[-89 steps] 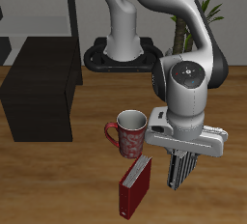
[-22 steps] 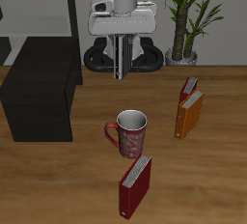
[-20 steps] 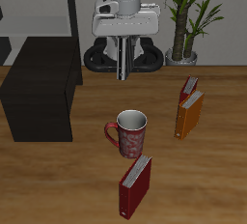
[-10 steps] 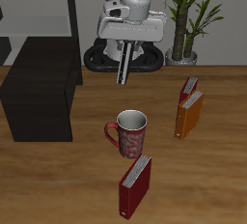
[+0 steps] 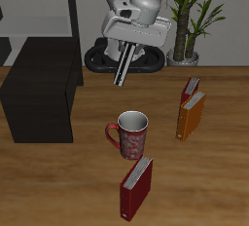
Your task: Place the striped book in the top region of the shelf
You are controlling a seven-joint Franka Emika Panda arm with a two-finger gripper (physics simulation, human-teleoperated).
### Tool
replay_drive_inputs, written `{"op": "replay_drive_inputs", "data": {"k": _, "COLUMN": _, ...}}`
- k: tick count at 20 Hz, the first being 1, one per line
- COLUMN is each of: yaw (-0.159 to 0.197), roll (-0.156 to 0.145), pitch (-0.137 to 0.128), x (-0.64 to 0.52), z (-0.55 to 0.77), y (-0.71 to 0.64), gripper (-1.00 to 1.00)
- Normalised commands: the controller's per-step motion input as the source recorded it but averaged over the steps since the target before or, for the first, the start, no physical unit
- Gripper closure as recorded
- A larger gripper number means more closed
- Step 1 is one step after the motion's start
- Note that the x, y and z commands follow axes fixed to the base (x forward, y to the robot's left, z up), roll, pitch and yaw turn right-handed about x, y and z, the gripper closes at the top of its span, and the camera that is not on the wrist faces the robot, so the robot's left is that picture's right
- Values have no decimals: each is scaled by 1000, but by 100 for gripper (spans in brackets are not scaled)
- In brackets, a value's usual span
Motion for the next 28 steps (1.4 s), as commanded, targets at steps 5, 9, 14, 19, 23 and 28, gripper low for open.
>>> {"op": "replay_drive_inputs", "data": {"k": 5, "yaw": 9, "roll": -101, "pitch": 16, "x": 4, "z": 29, "y": 106, "gripper": 100}}
{"op": "replay_drive_inputs", "data": {"k": 9, "yaw": 25, "roll": -87, "pitch": -13, "x": -6, "z": 62, "y": 33, "gripper": 100}}
{"op": "replay_drive_inputs", "data": {"k": 14, "yaw": 9, "roll": -92, "pitch": 20, "x": 138, "z": 35, "y": -15, "gripper": 100}}
{"op": "replay_drive_inputs", "data": {"k": 19, "yaw": -14, "roll": -130, "pitch": 2, "x": 155, "z": 8, "y": -89, "gripper": 100}}
{"op": "replay_drive_inputs", "data": {"k": 23, "yaw": -39, "roll": -160, "pitch": -12, "x": 130, "z": -6, "y": -154, "gripper": 100}}
{"op": "replay_drive_inputs", "data": {"k": 28, "yaw": -43, "roll": -146, "pitch": 29, "x": 192, "z": -29, "y": -130, "gripper": 100}}
